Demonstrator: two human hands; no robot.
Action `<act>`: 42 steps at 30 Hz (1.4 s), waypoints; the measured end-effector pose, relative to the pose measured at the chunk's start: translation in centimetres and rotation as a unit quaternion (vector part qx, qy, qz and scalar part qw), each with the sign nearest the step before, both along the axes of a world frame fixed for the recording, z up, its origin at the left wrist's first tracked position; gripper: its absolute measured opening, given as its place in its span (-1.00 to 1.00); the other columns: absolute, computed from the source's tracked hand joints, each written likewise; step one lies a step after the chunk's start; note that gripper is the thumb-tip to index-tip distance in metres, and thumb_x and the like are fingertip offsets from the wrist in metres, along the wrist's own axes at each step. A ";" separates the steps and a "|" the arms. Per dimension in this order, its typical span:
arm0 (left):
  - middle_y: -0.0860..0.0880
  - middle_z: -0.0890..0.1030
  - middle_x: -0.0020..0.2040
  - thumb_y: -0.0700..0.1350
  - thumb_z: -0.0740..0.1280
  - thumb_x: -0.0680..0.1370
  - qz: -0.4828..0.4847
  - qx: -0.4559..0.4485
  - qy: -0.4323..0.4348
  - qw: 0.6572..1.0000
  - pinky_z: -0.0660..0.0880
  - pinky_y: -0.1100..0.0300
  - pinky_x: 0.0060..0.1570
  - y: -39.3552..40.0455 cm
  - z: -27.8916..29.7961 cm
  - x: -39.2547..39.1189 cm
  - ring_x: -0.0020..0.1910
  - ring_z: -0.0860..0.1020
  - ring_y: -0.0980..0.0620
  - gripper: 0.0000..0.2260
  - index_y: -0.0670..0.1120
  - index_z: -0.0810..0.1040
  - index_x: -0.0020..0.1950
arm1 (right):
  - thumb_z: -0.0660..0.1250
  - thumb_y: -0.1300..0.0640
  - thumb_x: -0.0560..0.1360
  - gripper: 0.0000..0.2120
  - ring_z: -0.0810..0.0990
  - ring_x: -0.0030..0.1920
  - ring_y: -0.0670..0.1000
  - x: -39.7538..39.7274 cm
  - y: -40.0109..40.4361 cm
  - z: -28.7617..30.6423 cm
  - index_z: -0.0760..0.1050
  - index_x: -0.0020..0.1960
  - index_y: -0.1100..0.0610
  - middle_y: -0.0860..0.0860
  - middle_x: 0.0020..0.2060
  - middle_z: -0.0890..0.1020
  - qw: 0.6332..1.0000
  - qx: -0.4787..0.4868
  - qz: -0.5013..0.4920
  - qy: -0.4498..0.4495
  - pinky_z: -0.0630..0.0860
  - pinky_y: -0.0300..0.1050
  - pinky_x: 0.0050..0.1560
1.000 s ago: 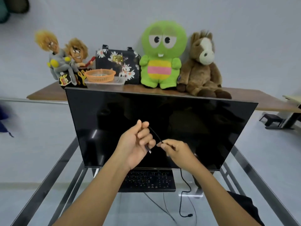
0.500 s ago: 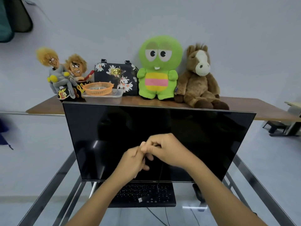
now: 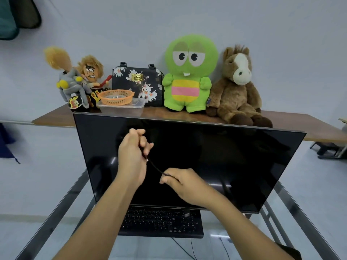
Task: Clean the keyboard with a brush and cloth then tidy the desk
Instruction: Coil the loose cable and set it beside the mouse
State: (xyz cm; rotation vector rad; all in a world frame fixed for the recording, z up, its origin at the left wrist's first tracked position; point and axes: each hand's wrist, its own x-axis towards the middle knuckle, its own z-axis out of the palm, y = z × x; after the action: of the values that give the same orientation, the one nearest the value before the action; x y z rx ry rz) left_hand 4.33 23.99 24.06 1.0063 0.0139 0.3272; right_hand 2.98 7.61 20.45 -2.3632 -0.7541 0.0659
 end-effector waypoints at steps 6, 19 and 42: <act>-0.09 0.58 -0.44 -0.06 0.05 0.67 -0.183 0.426 0.005 0.886 0.51 0.02 -0.18 -1.1 -3.9 -2.2 -0.43 0.51 -0.14 -0.66 -0.17 0.52 -0.13 | 0.33 0.01 0.55 -0.76 0.55 -0.36 -0.10 -0.4 -0.9 4.6 0.62 -0.20 0.11 -0.04 -0.36 0.63 0.996 0.019 0.048 -0.075 0.48 -0.23 -0.26; 0.07 0.19 -0.53 0.07 0.10 0.63 -0.315 -0.113 -0.015 0.942 0.31 0.15 -0.19 -3.4 0.3 -3.9 -0.58 0.05 0.09 -0.64 -0.08 0.42 -0.28 | 0.13 0.00 0.63 -0.73 0.31 -0.49 -0.12 -0.4 -0.1 -0.3 0.45 -0.10 0.16 -0.14 -0.49 0.39 0.915 0.363 -0.042 0.174 0.27 -0.22 -0.48; -0.05 0.29 -0.57 0.35 -0.19 0.52 -0.357 0.261 0.064 0.895 0.55 0.00 0.09 -2.9 -2.8 -5.4 -0.56 0.37 -0.04 -0.24 -0.22 0.49 -0.33 | 0.43 0.11 0.49 -0.84 0.60 -0.21 -0.08 -2.2 -2.7 4.9 0.56 0.05 -0.05 0.04 -0.18 0.66 0.989 0.141 -0.026 0.021 0.56 -0.18 -0.10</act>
State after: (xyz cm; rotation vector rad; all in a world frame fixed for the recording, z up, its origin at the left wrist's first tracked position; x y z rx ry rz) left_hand -1.03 21.05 21.23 1.4844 -0.3360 -0.4391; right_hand 0.75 4.94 25.32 -2.1049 -0.6354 -0.0116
